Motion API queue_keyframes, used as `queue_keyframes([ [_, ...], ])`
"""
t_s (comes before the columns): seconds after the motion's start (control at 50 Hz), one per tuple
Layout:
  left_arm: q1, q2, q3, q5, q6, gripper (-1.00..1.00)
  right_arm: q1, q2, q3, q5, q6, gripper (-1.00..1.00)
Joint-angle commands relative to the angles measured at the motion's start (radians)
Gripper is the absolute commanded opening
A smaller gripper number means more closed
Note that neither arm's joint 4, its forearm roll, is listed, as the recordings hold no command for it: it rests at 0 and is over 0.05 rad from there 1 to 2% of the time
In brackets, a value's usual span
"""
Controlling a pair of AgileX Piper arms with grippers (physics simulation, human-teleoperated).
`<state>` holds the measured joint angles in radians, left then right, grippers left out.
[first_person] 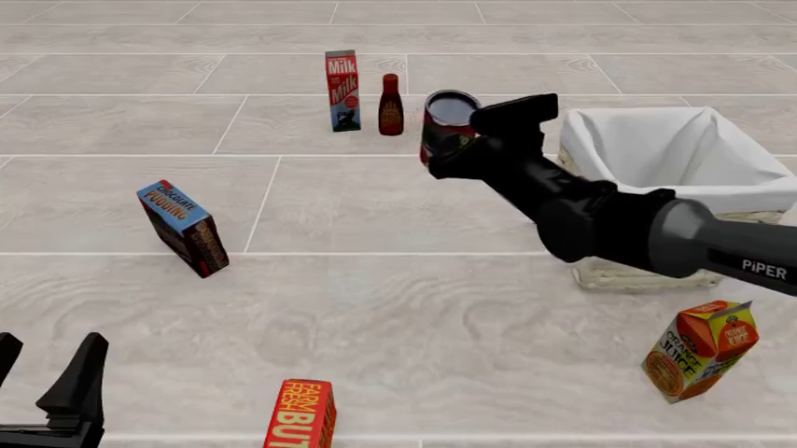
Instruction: Pick the tomato sauce and place it in the basket.
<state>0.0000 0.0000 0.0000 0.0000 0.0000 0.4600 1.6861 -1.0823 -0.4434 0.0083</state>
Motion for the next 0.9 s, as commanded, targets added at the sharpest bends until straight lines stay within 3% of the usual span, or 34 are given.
queue_keyframes([
  [0.02,0.0,0.0,0.0,0.0,0.0,1.0,-0.024,-0.039,0.013,0.006,0.017,-1.0],
  [0.9,0.0,0.0,0.0,0.0,0.0,1.0,-0.17,-0.218,0.139,-0.004,0.031,-1.0],
])
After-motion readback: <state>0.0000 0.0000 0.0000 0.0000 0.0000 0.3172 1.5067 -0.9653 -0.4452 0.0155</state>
